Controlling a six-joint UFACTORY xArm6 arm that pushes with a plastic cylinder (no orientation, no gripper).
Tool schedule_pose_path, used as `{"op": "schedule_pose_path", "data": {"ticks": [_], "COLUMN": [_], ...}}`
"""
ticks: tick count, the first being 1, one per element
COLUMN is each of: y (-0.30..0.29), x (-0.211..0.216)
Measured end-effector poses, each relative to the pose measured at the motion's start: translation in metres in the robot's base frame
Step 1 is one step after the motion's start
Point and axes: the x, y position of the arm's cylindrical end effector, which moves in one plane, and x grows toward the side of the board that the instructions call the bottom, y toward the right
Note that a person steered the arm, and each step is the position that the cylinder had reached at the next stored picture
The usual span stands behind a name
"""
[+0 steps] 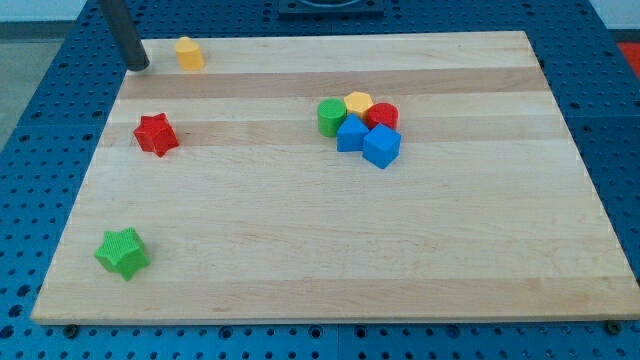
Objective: Move the yellow heart to the center
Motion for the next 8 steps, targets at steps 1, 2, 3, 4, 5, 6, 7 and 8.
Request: {"op": "schedule_pose_path", "data": {"ticks": [1, 2, 3, 4, 5, 6, 7, 8], "y": [0.022, 0.059, 0.085, 0.100, 0.100, 0.100, 0.100, 0.100], "x": [-0.024, -0.025, -0.024, -0.015, 0.005, 0.022, 0.041, 0.061]}}
